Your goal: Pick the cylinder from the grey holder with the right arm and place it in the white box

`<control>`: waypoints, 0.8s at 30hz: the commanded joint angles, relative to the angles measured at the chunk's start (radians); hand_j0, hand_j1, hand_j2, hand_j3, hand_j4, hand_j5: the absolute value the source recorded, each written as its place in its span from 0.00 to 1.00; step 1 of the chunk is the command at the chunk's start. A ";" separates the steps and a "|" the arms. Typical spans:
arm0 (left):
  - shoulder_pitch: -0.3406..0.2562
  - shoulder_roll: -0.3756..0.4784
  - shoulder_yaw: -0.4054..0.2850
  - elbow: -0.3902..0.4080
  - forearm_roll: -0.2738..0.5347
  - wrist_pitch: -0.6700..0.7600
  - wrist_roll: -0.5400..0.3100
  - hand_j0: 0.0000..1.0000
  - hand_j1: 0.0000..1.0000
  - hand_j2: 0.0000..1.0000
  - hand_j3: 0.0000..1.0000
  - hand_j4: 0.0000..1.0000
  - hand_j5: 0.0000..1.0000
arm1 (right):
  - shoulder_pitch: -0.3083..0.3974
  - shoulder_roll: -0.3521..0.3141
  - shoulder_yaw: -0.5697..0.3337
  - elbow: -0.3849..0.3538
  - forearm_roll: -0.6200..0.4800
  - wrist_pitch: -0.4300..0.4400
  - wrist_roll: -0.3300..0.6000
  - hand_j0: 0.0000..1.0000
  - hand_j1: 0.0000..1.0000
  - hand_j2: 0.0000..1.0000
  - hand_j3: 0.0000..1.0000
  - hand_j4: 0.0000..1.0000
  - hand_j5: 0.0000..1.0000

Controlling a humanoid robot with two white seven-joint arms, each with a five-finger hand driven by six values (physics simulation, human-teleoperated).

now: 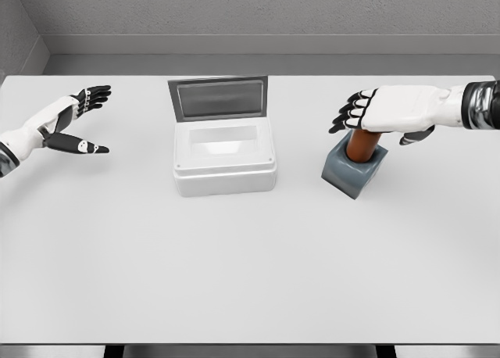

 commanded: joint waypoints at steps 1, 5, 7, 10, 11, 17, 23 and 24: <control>0.000 0.001 0.003 0.000 0.007 0.001 0.000 1.00 1.00 1.00 1.00 1.00 1.00 | 0.000 0.000 -0.001 0.003 -0.003 0.002 0.000 1.00 1.00 1.00 1.00 1.00 1.00; -0.002 0.001 0.002 0.001 0.007 0.001 0.000 1.00 1.00 1.00 1.00 1.00 1.00 | 0.000 0.000 0.001 0.003 -0.003 0.002 0.000 1.00 1.00 1.00 1.00 1.00 1.00; -0.002 0.001 0.002 0.001 0.007 0.001 0.000 1.00 1.00 1.00 1.00 1.00 1.00 | 0.000 0.000 0.001 0.003 -0.003 0.002 0.000 1.00 1.00 1.00 1.00 1.00 1.00; -0.003 0.001 0.002 0.000 0.007 0.001 0.000 1.00 1.00 1.00 1.00 1.00 1.00 | 0.000 0.000 0.005 0.003 -0.003 0.002 0.000 1.00 1.00 1.00 1.00 1.00 1.00; -0.003 0.001 0.002 0.000 0.007 0.001 0.000 1.00 1.00 1.00 1.00 1.00 1.00 | 0.000 0.000 0.015 0.003 -0.003 0.002 0.000 1.00 1.00 1.00 1.00 1.00 1.00; -0.003 0.001 0.003 0.000 0.007 0.001 0.000 1.00 1.00 1.00 1.00 1.00 1.00 | -0.002 0.001 0.021 0.003 -0.003 0.002 0.000 1.00 1.00 1.00 1.00 1.00 1.00; -0.003 0.002 0.003 0.001 0.007 0.001 0.000 1.00 1.00 1.00 1.00 1.00 1.00 | -0.006 0.001 0.021 0.003 -0.003 0.002 0.000 0.48 0.48 0.48 0.48 0.48 0.48; -0.003 0.002 0.003 0.001 0.007 0.001 0.000 1.00 1.00 1.00 1.00 1.00 1.00 | -0.006 0.001 0.021 0.003 -0.003 0.002 0.000 0.44 0.44 0.44 0.44 0.44 0.44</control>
